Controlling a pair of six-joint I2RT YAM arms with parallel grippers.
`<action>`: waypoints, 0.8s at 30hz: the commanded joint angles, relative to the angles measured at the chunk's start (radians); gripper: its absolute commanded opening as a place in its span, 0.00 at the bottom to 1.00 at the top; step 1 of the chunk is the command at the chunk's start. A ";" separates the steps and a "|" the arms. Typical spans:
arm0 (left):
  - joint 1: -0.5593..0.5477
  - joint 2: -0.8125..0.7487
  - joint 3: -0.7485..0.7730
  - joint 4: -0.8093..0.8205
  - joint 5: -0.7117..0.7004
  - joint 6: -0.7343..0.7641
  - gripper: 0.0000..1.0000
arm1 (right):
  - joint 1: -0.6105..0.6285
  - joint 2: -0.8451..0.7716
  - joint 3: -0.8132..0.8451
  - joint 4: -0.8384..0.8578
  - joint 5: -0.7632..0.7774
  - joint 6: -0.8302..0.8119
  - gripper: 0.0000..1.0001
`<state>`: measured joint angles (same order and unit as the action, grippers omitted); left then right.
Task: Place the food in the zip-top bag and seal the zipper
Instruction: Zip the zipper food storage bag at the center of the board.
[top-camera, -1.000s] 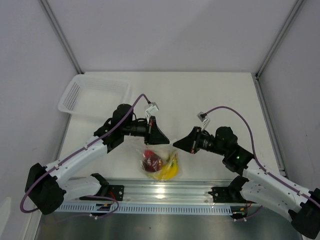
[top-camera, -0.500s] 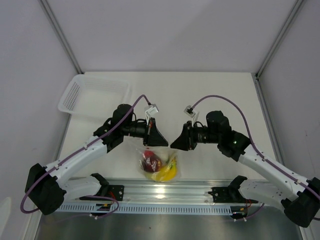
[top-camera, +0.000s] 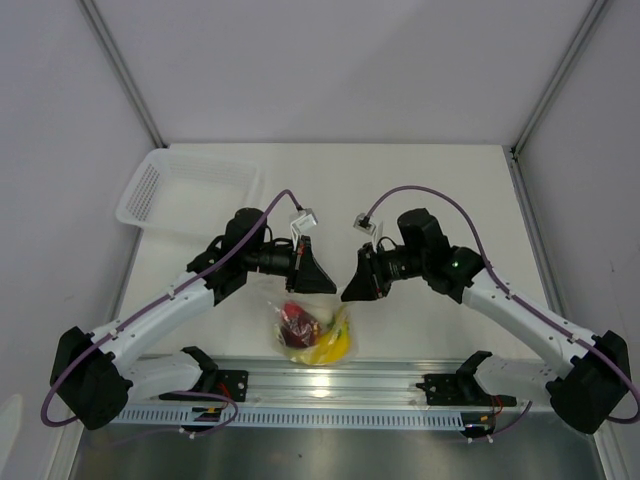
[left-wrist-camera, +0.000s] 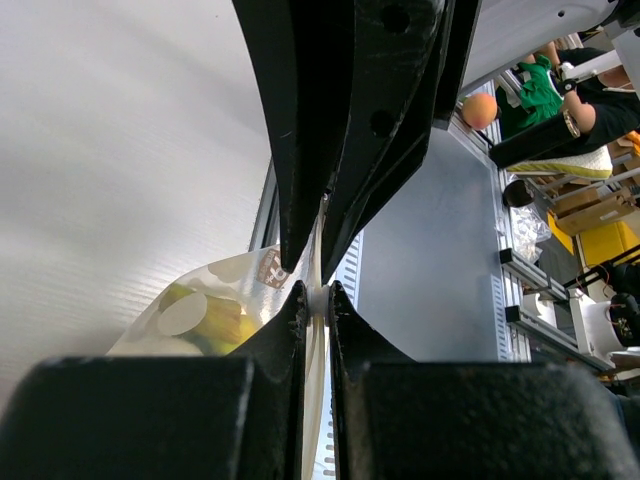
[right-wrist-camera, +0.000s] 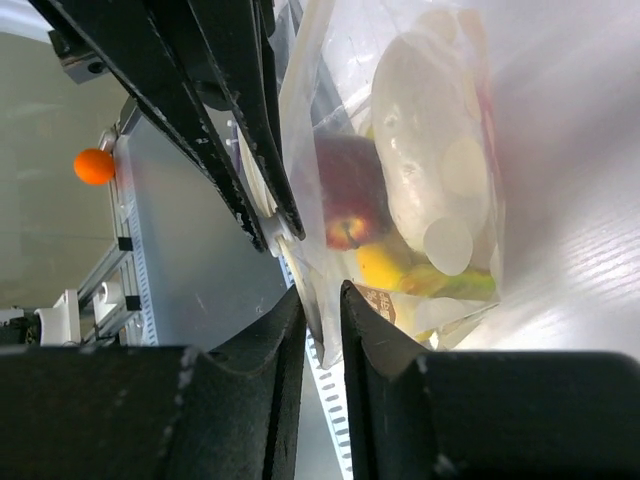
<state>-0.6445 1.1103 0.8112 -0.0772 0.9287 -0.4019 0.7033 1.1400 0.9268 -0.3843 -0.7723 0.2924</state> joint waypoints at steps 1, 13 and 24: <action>0.005 -0.003 0.009 0.017 0.041 -0.002 0.01 | -0.022 0.007 0.061 -0.011 -0.054 -0.050 0.21; 0.005 0.002 0.016 0.004 0.044 0.000 0.01 | -0.027 0.069 0.119 -0.018 -0.128 -0.076 0.19; 0.005 0.013 0.019 -0.007 0.032 -0.002 0.01 | 0.004 0.012 0.067 0.067 0.037 0.037 0.00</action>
<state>-0.6445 1.1198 0.8112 -0.0925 0.9386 -0.4019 0.7002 1.1954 1.0008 -0.4057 -0.8265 0.2646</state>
